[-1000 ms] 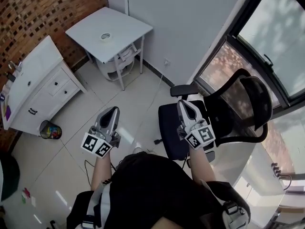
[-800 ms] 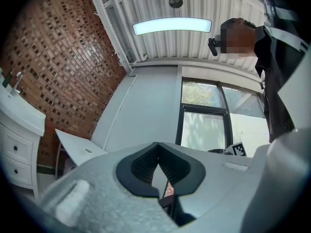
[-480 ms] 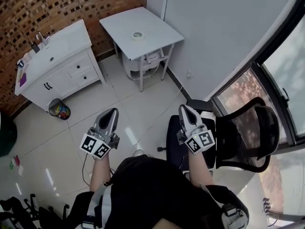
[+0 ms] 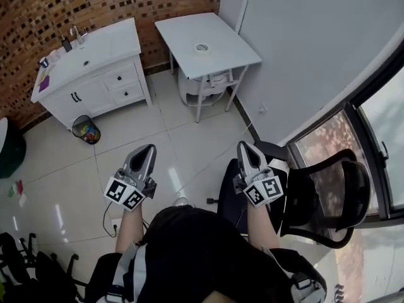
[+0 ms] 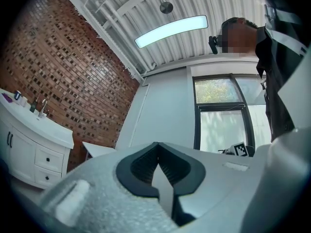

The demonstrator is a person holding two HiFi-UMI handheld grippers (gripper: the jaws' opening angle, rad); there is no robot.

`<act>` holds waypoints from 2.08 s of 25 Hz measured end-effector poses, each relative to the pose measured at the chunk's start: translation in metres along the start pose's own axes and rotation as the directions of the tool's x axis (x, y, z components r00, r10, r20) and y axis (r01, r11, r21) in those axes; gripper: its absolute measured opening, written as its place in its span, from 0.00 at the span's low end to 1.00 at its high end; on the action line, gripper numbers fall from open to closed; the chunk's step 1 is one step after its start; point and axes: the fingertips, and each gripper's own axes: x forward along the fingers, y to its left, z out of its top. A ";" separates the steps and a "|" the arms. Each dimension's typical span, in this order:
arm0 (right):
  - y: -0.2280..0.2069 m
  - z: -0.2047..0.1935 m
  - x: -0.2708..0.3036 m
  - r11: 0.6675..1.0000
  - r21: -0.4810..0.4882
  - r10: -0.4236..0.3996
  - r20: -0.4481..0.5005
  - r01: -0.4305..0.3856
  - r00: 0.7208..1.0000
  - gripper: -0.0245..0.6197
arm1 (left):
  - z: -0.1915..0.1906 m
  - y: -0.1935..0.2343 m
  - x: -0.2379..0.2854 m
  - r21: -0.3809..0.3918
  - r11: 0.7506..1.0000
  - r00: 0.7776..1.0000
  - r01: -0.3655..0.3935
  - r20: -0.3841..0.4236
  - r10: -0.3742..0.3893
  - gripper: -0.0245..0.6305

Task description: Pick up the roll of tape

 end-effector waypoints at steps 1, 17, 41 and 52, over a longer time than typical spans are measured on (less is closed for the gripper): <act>0.001 0.000 0.000 1.000 0.000 0.005 -0.001 -0.005 1.000 0.05 | 0.000 -0.001 0.000 0.000 1.000 1.000 -0.002 -0.001 0.002 0.04; -0.030 -0.017 0.005 0.999 -0.027 -0.019 -0.040 0.018 0.999 0.05 | -0.030 -0.005 0.049 -0.021 0.998 0.998 0.055 -0.043 -0.056 0.04; -0.095 -0.035 0.272 0.989 -0.074 -0.129 -0.004 0.129 0.992 0.05 | -0.002 0.241 0.223 -0.002 0.980 0.979 0.199 -0.046 -0.199 0.04; -0.093 -0.054 0.355 0.993 -0.079 -0.091 -0.072 0.085 0.993 0.05 | 0.003 0.314 0.239 -0.018 0.986 0.985 0.164 -0.043 -0.164 0.04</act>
